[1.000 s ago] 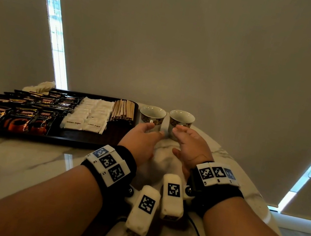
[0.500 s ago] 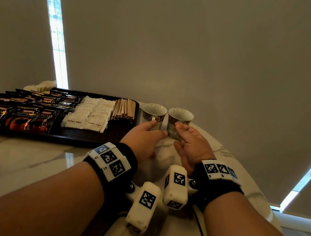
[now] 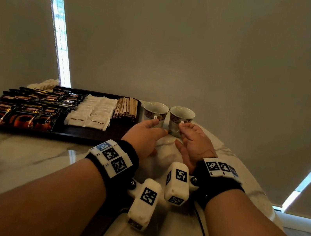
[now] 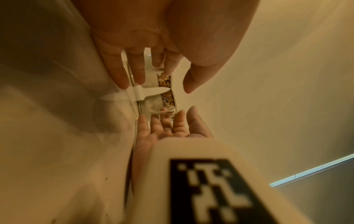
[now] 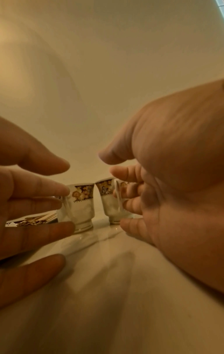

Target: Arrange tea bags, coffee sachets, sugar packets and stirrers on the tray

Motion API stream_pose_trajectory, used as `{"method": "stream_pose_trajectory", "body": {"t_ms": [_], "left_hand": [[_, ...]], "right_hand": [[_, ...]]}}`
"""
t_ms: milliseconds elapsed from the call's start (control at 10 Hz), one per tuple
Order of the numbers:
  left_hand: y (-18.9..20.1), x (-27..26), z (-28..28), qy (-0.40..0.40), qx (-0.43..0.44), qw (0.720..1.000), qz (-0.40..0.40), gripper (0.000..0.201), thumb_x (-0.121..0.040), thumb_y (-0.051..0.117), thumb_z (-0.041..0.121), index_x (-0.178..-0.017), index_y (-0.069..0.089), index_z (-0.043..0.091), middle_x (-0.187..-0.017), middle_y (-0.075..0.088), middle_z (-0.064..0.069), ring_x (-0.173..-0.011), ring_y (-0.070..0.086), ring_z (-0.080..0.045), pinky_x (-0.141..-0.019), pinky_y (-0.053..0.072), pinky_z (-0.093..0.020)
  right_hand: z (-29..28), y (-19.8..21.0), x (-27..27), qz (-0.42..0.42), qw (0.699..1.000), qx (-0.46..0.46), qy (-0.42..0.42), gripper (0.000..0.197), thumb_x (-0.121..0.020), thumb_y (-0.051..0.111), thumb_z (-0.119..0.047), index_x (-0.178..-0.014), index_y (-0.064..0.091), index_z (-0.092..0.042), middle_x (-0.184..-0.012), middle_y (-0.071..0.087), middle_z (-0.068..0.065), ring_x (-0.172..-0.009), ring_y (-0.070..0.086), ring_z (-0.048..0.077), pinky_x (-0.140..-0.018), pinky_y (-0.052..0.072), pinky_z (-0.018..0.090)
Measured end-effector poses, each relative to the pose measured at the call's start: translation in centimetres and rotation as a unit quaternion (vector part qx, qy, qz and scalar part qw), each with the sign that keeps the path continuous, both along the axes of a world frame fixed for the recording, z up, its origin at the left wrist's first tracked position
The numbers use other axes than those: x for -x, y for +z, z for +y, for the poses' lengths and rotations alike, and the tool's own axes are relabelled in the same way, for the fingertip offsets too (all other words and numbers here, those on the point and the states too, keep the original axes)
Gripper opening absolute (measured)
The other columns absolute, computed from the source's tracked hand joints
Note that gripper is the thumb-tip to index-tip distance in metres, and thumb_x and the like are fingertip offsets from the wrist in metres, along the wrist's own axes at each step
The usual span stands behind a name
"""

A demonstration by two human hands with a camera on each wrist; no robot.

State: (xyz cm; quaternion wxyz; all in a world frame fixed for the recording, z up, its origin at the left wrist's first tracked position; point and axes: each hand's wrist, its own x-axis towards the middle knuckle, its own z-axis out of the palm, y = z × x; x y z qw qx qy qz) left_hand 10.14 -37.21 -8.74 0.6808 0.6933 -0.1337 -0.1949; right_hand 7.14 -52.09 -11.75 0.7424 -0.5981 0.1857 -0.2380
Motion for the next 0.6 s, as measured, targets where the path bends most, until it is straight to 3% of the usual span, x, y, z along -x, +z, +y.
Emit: {"method": "stream_pose_trajectory", "body": {"t_ms": [300, 500, 600], "left_hand": [[-0.35, -0.58, -0.29, 0.005, -0.006, 1.0, 0.013, 0.055, -0.096, 0.067, 0.021, -0.147, 0.049, 0.027, -0.114, 0.062, -0.008, -0.098, 0.061, -0.018, -0.084, 0.059, -0.04], [-0.74, -0.8, -0.23, 0.007, -0.01, 1.0, 0.002, 0.038, -0.095, 0.066, 0.021, -0.132, 0.057, 0.026, -0.107, 0.063, -0.006, -0.09, 0.062, -0.018, -0.081, 0.057, -0.04], [-0.1, -1.09, 0.33, 0.031, -0.009, 0.999, -0.012, 0.027, -0.096, 0.064, 0.02, -0.122, 0.058, 0.025, -0.1, 0.063, -0.003, -0.09, 0.06, -0.016, -0.081, 0.057, -0.039]], "right_hand": [[0.3, 0.11, 0.01, 0.002, 1.0, -0.006, -0.02, 0.014, -0.095, 0.061, -0.012, -0.085, 0.055, -0.019, -0.1, 0.065, 0.01, -0.097, 0.06, 0.019, -0.08, 0.047, 0.036], [0.04, -0.23, -0.39, 0.007, 0.999, -0.002, -0.036, 0.014, -0.092, 0.061, -0.008, -0.085, 0.056, -0.019, -0.105, 0.066, 0.013, -0.105, 0.061, 0.024, -0.093, 0.05, 0.044], [-0.14, 0.0, -0.65, 0.002, 0.997, -0.017, -0.073, 0.017, -0.092, 0.059, -0.008, -0.083, 0.052, -0.02, -0.099, 0.062, 0.01, -0.092, 0.058, 0.022, -0.076, 0.05, 0.036]]}}
